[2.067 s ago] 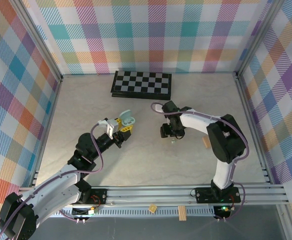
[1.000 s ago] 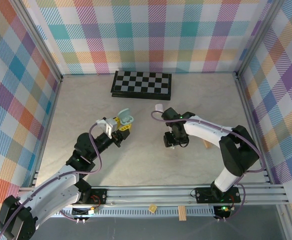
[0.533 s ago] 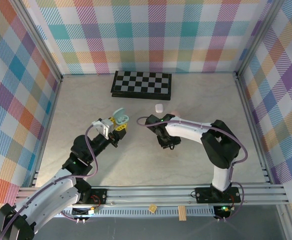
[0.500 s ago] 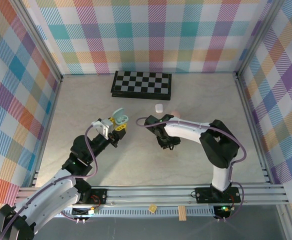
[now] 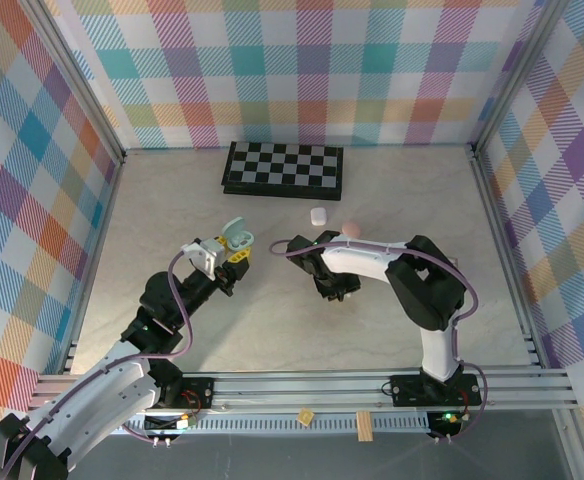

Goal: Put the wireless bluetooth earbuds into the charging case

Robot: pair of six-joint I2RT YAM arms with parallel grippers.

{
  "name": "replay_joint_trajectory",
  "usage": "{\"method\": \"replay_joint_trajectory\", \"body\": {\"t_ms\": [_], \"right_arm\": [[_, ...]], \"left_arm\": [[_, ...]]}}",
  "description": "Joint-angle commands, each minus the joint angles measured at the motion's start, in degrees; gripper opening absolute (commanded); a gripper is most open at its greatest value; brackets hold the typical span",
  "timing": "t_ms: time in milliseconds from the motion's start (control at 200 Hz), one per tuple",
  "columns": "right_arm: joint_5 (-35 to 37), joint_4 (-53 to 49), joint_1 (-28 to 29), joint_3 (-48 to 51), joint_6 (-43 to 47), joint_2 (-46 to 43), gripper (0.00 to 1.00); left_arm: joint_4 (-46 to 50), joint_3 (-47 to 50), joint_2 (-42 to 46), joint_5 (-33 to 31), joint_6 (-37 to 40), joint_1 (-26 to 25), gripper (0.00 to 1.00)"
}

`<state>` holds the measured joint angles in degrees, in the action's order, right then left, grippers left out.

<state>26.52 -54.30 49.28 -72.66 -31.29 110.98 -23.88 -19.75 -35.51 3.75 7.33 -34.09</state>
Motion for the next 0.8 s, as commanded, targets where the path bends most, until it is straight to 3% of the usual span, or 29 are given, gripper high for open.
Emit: {"method": "replay_joint_trajectory", "body": {"t_ms": [0, 795], "right_arm": [[-0.3, -1.8, 0.6, -1.5, -0.4, 1.4, 0.37], [2.9, -4.4, 0.6, -1.7, 0.9, 3.1, 0.21]], "left_arm": [[-1.1, 0.2, 0.1, -0.2, 1.0, -0.5, 0.29], [-2.4, -0.1, -1.1, 1.2, 0.6, -0.5, 0.29]]}}
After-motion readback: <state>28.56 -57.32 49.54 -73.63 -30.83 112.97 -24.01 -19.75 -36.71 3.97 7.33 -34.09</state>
